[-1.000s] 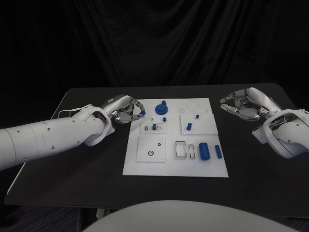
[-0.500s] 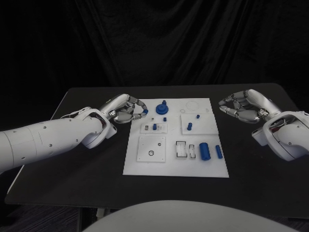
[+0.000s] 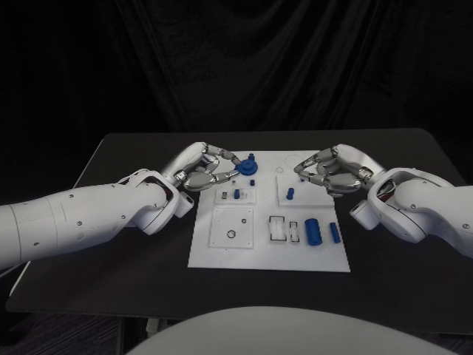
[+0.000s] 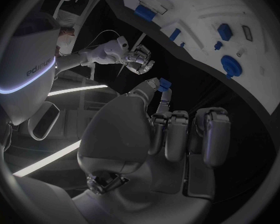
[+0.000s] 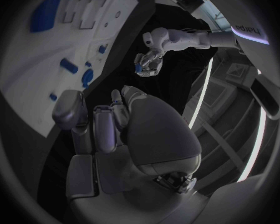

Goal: Assemble the parts on the task board

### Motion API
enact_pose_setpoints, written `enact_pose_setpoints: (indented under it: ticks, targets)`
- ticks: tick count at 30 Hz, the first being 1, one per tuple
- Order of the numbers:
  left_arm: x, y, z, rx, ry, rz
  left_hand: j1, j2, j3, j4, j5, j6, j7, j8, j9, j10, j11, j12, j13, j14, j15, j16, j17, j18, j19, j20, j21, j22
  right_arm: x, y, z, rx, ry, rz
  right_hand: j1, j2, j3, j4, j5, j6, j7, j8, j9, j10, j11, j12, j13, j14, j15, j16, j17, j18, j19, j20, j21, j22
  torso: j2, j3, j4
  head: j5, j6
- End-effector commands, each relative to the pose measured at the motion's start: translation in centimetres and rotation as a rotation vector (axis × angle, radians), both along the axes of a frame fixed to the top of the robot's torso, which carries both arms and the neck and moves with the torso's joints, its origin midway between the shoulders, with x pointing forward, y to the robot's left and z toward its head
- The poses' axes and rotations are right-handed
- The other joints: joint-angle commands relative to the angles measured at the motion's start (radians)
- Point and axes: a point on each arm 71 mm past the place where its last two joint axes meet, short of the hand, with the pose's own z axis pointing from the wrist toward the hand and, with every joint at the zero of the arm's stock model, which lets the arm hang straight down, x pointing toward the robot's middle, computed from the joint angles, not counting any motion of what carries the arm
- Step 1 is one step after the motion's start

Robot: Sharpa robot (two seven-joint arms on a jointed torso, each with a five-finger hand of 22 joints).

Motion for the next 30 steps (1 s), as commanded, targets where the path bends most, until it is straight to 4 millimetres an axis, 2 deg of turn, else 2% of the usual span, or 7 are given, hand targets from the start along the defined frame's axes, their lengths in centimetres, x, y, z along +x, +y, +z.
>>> enact_pose_setpoints:
  ticks: [1, 5, 9, 12, 18, 24, 30]
  targets:
    - [-0.7, -0.6, 1.1, -0.166, -0.044, -0.043, 0.002, 0.009, 0.0, 0.01, 0.004, 0.044, -0.05, -0.007, 0.013, 0.104, -0.003, 0.004, 0.263, 0.106, -0.002, 0.003, 0.263, -0.009, 0.02, -0.005, -0.006, 0.216, -0.8, 1.6, -1.0, 0.229, 0.382, 0.157, -0.026, 0.024, -0.008, 0.014, 0.021, -0.036, 0.01, -0.01, -0.009, -0.003, 0.011, 0.008, -0.003, 0.033, 0.012, 0.019, 0.06, 0.011, 0.009, 0.007, 0.015, 0.127, -0.003, -0.005, 0.0048, 0.004, 0.0]
    - [-1.2, -1.1, 1.4, -0.259, -0.002, -0.058, 0.001, 0.01, -0.001, 0.013, 0.007, 0.043, -0.05, -0.008, 0.012, 0.104, -0.003, 0.004, 0.263, 0.106, -0.002, 0.003, 0.263, -0.01, 0.021, -0.005, -0.005, 0.217, -1.2, 2.6, -1.2, 0.381, 0.58, 0.218, -0.062, 0.044, -0.028, 0.016, 0.017, -0.066, 0.014, -0.005, -0.018, 0.033, 0.014, 0.038, 0.036, 0.046, 0.016, 0.053, 0.096, 0.001, 0.028, 0.013, 0.073, 0.147, -0.002, -0.0056, 0.0062, 0.004, 0.0]
    - [-1.6, -1.7, 1.7, -0.371, 0.057, -0.073, 0.001, 0.011, -0.009, 0.022, 0.023, 0.04, -0.049, -0.012, 0.01, 0.104, -0.002, 0.004, 0.263, 0.106, 0.0, 0.003, 0.263, -0.01, 0.022, -0.004, -0.004, 0.218, -1.4, 3.1, -1.1, 0.529, 0.735, 0.254, -0.081, 0.059, -0.039, 0.016, 0.017, -0.093, 0.008, 0.0, -0.025, 0.077, -0.002, 0.068, 0.083, 0.058, 0.005, 0.079, 0.125, -0.006, 0.041, 0.006, 0.121, 0.159, -0.002, -0.0065, 0.0105, -0.002, 0.0]
    - [-1.9, -2.3, 1.8, -0.468, 0.128, -0.086, 0.007, 0.015, -0.01, 0.024, 0.03, 0.037, -0.048, -0.015, 0.008, 0.104, -0.001, 0.004, 0.263, 0.106, 0.0, 0.003, 0.263, -0.011, 0.024, -0.003, -0.002, 0.219, -1.4, 3.3, -1.0, 0.624, 0.831, 0.27, -0.136, 0.083, -0.064, 0.019, 0.011, -0.13, -0.005, 0.006, -0.035, 0.11, -0.017, 0.089, 0.117, 0.064, -0.008, 0.095, 0.142, -0.011, 0.049, -0.006, 0.158, 0.167, -0.003, -0.0108, 0.0212, -0.02, 0.0]
    - [-2.2, -3.1, 1.9, -0.574, 0.221, -0.121, 0.019, 0.022, -0.012, 0.023, 0.024, 0.026, -0.043, -0.023, 0.005, 0.104, 0.002, 0.004, 0.263, 0.106, 0.003, 0.003, 0.263, -0.011, 0.023, -0.001, -0.003, 0.22, -1.6, 3.7, -0.8, 0.75, 0.939, 0.284, -0.2, 0.111, -0.12, 0.02, 0.065, -0.166, -0.023, 0.025, -0.043, 0.144, -0.032, 0.11, 0.156, 0.07, -0.02, 0.108, 0.158, -0.015, 0.048, -0.017, 0.184, 0.17, -0.004, -0.0174, 0.0329, -0.045, 0.0]
    - [-2.4, -3.7, 1.8, -0.627, 0.279, -0.146, 0.025, 0.028, -0.014, 0.024, 0.013, 0.019, -0.039, -0.029, 0.003, 0.104, 0.006, 0.004, 0.263, 0.106, 0.006, 0.003, 0.263, -0.01, 0.02, 0.001, -0.006, 0.219, -1.6, 4.0, -0.5, 0.854, 0.991, 0.297, -0.219, 0.127, -0.148, 0.019, 0.045, -0.189, -0.034, 0.039, -0.046, 0.164, -0.041, 0.12, 0.179, 0.073, -0.028, 0.114, 0.165, -0.018, 0.052, -0.024, 0.206, 0.175, -0.007, -0.0222, 0.0335, -0.059, 0.0]
    - [-2.5, -4.1, 1.8, -0.682, 0.327, -0.149, 0.03, 0.033, -0.015, 0.023, 0.009, 0.016, -0.037, -0.032, 0.001, 0.104, 0.007, 0.004, 0.263, 0.106, 0.007, 0.003, 0.263, -0.009, 0.018, 0.003, -0.008, 0.219, -1.7, 4.3, -0.5, 0.889, 1.035, 0.292, -0.234, 0.154, -0.17, 0.017, 0.033, -0.227, -0.043, 0.056, -0.05, 0.177, -0.049, 0.127, 0.194, 0.073, -0.035, 0.115, 0.166, -0.019, 0.051, -0.03, 0.212, 0.175, -0.008, -0.0217, 0.0314, -0.07, 0.0]
